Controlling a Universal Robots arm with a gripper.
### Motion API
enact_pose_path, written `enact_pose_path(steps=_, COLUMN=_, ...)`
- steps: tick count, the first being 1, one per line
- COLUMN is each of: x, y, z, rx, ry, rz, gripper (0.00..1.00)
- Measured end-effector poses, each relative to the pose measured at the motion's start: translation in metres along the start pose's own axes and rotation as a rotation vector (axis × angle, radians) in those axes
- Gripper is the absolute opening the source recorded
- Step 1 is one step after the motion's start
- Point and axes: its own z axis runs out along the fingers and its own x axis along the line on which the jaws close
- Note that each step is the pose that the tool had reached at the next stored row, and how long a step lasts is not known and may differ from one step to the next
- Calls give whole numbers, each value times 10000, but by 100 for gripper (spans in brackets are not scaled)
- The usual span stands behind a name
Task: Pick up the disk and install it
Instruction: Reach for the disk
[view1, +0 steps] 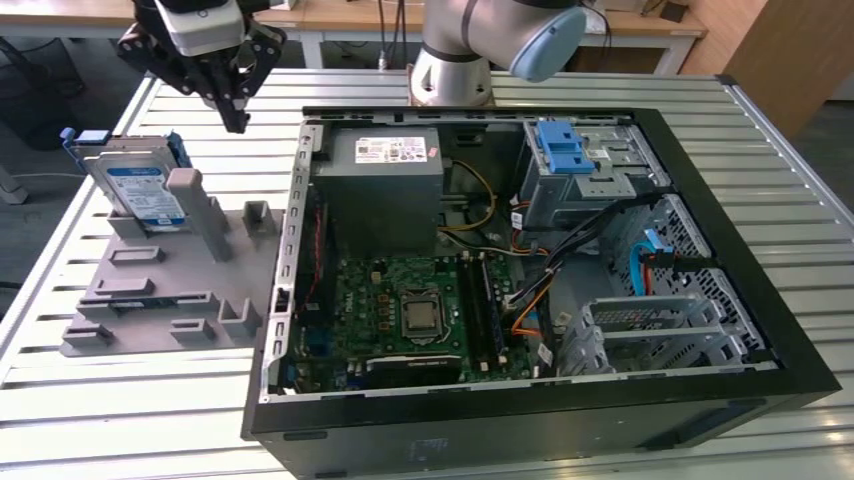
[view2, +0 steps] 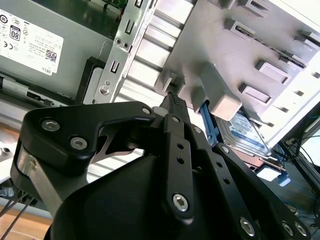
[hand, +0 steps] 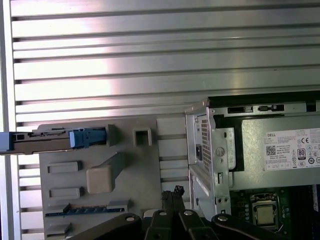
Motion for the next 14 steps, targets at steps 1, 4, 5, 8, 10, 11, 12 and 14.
enact_pose_path(steps=1, x=5, y=0, z=0, rx=0, ry=0, rz=0, gripper=11)
enact_pose_path(steps=4, x=21, y=-2, z=1, rx=-1, ry=0, rz=0, gripper=11)
enact_pose_path(steps=5, x=22, y=-2, z=1, rx=0, ry=0, rz=-1, gripper=11)
enact_pose_path(steps=8, x=24, y=-2, z=1, rx=0, ry=0, rz=-1, gripper=11)
enact_pose_path(steps=10, x=31, y=-3, z=1, rx=0, ry=0, rz=1, gripper=11)
enact_pose_path(steps=11, x=37, y=-3, z=1, rx=0, ry=0, rz=1, gripper=11)
enact_pose_path(steps=12, x=43, y=-2, z=1, rx=1, ry=1, rz=0, gripper=11)
enact_pose_path(steps=14, x=56, y=-2, z=1, rx=0, ry=1, rz=0, gripper=11)
